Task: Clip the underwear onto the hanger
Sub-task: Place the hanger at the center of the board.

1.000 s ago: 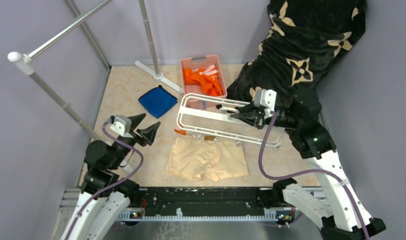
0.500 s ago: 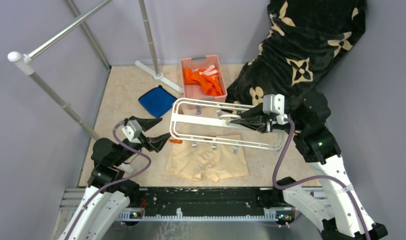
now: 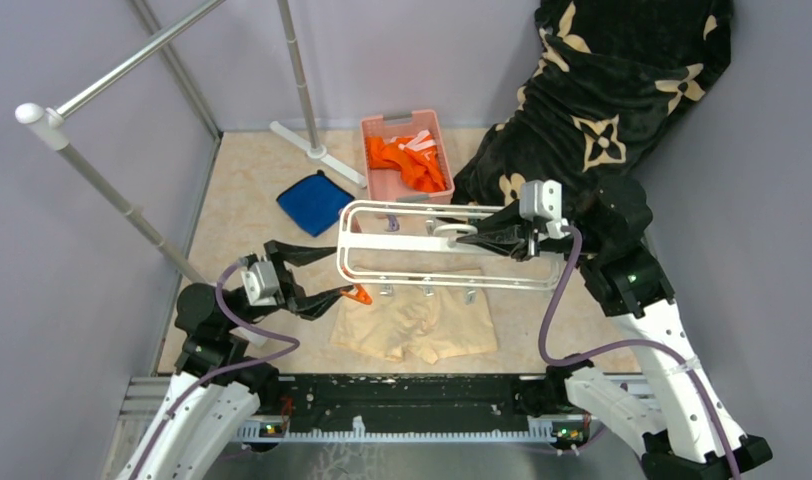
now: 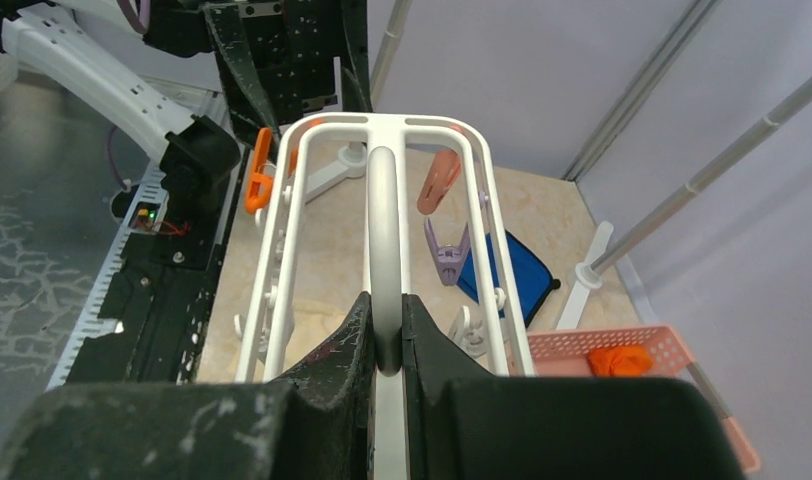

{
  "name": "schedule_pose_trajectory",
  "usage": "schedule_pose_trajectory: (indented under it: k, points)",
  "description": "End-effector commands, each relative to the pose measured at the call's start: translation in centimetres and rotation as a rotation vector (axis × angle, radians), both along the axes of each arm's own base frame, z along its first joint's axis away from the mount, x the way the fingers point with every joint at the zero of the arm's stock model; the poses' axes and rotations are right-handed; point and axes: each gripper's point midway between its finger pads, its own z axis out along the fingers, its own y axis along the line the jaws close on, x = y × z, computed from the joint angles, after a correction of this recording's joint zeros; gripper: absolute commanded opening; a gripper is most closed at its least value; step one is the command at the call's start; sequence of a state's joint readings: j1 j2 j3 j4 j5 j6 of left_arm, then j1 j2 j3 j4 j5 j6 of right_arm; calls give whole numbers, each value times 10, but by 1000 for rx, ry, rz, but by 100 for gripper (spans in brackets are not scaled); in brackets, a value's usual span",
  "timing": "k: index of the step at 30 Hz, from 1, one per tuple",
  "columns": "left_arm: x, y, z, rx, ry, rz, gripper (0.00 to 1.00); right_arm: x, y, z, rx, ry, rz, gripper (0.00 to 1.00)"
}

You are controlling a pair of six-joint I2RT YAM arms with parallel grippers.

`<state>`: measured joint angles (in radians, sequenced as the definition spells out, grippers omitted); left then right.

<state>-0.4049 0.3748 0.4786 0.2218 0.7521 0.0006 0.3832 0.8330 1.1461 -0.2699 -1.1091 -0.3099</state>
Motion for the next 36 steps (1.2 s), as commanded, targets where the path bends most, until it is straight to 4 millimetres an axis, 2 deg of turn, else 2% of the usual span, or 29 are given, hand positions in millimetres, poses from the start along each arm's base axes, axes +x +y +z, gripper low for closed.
schedule_pose_trajectory:
  k: [1, 5, 9, 15, 21, 25, 36]
  points:
    - [-14, -2, 8, 8, -49, -54, 76, -5, -2, 30, 47, -149, 4, 0]
    - [6, 14, 7, -23, 22, 109, 80, -9, -6, 32, 38, -165, -20, 0]
    - [11, 27, 8, -76, 62, 196, 80, -8, -11, 26, 5, -155, -59, 0]
    - [-10, 13, -1, -54, 27, 53, 77, -8, -10, 21, 11, -143, -53, 0]
    - [-12, 5, -16, 42, -6, -2, 74, -13, -9, 25, 17, -149, -21, 0]
    - [-21, -1, -22, 99, -26, -81, 74, -20, -8, 31, 21, -158, 11, 0]
    - [-41, -12, -15, 119, -54, -242, 73, -23, -5, 37, 42, -158, 49, 0]
